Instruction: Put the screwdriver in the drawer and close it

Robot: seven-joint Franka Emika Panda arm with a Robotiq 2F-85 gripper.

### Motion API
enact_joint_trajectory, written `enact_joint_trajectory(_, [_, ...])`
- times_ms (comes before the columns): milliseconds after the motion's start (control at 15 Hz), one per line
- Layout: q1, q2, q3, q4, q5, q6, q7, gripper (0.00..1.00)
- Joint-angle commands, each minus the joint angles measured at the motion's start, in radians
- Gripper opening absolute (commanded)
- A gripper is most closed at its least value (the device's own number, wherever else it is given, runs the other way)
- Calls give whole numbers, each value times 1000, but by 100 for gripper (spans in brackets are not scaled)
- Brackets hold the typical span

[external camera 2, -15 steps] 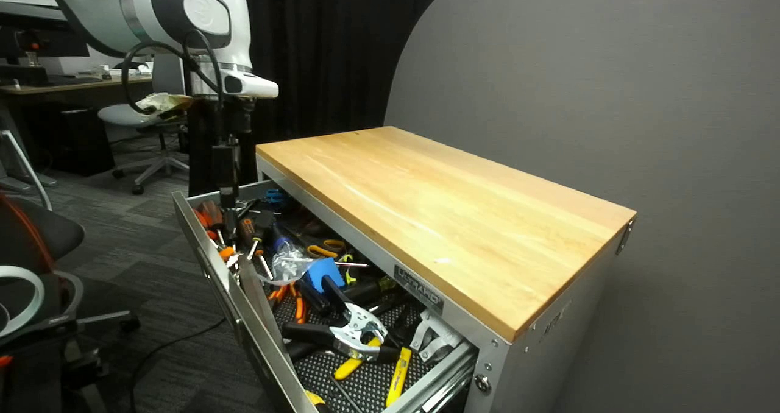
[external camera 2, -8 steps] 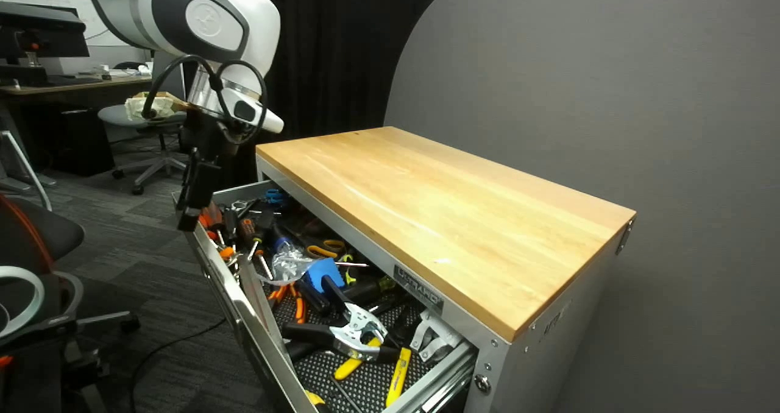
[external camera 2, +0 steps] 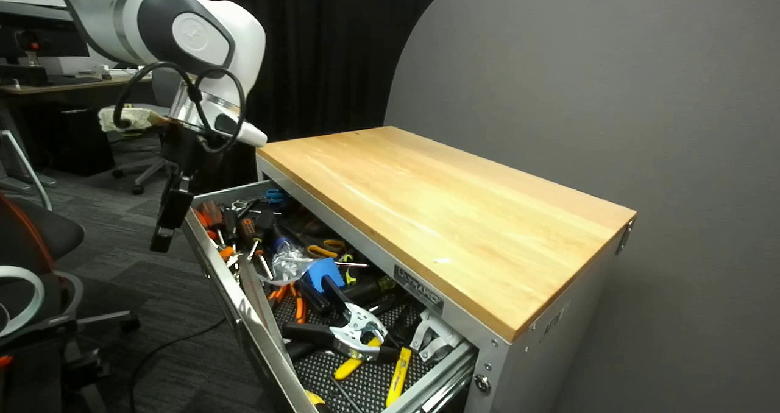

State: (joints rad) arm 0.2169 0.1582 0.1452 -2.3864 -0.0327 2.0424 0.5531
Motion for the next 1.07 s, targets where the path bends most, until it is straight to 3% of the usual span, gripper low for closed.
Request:
enact_joint_trajectory(0, [44, -25, 2, -54, -112, 155, 180, 7])
enact_joint_trajectory(267, [74, -10, -4, -76, -266, 274, 375, 0])
enact_joint_trajectory(333, [77, -1, -4, -75, -293, 282, 407, 4])
enact_joint_trajectory(1000, [93, 84, -6, -49, -343, 273, 485, 5])
